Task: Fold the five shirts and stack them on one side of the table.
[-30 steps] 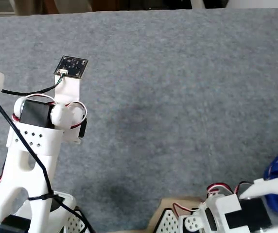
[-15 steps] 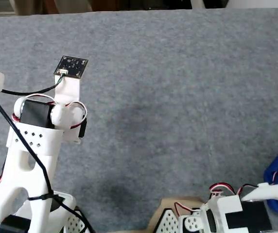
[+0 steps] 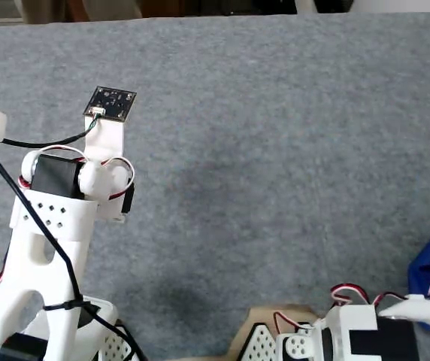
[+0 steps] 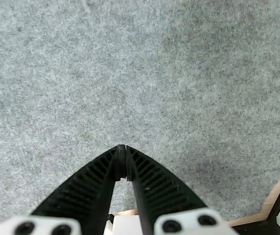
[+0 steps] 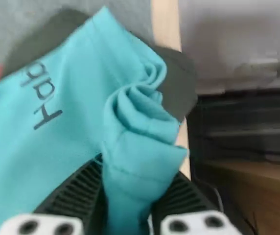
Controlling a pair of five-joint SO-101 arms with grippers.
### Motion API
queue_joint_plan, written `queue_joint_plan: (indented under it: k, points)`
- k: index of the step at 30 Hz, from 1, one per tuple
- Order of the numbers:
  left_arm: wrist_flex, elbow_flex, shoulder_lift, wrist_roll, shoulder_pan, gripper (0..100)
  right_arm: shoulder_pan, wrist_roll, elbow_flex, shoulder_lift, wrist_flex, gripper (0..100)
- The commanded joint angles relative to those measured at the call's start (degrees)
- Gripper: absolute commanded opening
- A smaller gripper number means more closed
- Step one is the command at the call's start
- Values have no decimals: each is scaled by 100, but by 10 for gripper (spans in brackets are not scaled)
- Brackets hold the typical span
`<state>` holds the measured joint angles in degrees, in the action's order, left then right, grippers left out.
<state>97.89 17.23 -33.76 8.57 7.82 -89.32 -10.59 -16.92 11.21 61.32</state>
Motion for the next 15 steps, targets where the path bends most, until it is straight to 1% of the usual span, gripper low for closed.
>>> queue_joint_plan:
  k: [1,4,10,12,15]
  points:
    - [9,-281,-163,-35,26,21,-127,229,-259,426,-26,107]
    - [0,-281,-163,-44,44,21,-127,264,-435,426,-26,170]
    - [0,-281,-163,-53,9,21,-84,229,-497,426,-18,337]
    - [0,-281,-163,-53,9,21,-57,229,-479,426,18,375]
    - [0,-281,-163,-53,9,21,127,264,-435,453,334,408]
